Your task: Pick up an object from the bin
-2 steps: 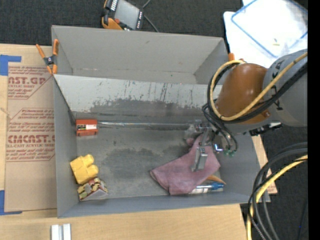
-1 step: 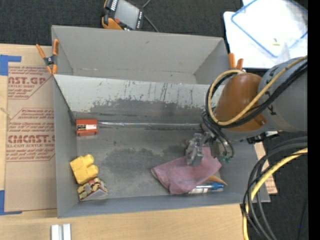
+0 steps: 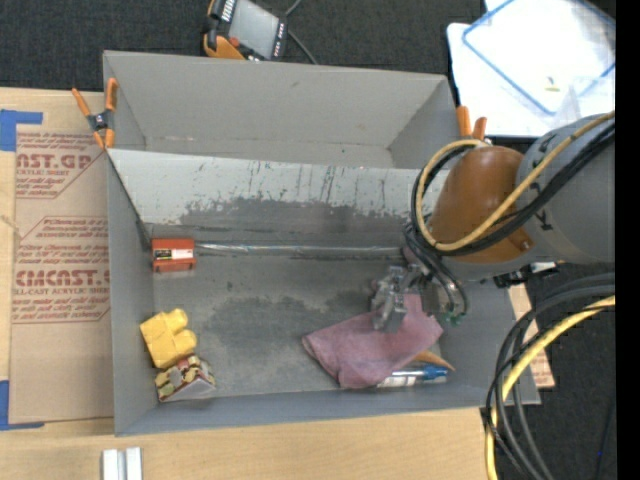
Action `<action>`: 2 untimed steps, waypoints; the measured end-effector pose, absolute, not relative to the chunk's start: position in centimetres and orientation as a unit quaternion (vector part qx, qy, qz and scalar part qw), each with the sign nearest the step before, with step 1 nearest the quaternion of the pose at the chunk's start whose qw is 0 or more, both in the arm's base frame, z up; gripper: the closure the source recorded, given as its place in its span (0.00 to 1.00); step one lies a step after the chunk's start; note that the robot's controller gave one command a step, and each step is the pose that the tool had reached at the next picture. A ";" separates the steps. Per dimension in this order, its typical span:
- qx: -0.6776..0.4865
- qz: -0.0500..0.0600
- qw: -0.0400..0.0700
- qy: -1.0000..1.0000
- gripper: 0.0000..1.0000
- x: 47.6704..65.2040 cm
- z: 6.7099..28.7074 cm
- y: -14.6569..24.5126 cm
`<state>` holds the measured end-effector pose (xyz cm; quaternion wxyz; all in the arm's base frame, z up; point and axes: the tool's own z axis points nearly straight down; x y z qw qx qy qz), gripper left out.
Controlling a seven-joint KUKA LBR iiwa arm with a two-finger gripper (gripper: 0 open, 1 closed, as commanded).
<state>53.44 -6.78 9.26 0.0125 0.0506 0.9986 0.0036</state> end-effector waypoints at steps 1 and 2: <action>0.059 0.004 0.011 0.998 1.00 54.0 17.5 -6.9; 0.058 0.004 0.016 0.998 1.00 54.1 19.4 -6.9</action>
Offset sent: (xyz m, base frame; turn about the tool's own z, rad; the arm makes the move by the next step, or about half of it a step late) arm -0.0063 0.0044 0.0550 0.0081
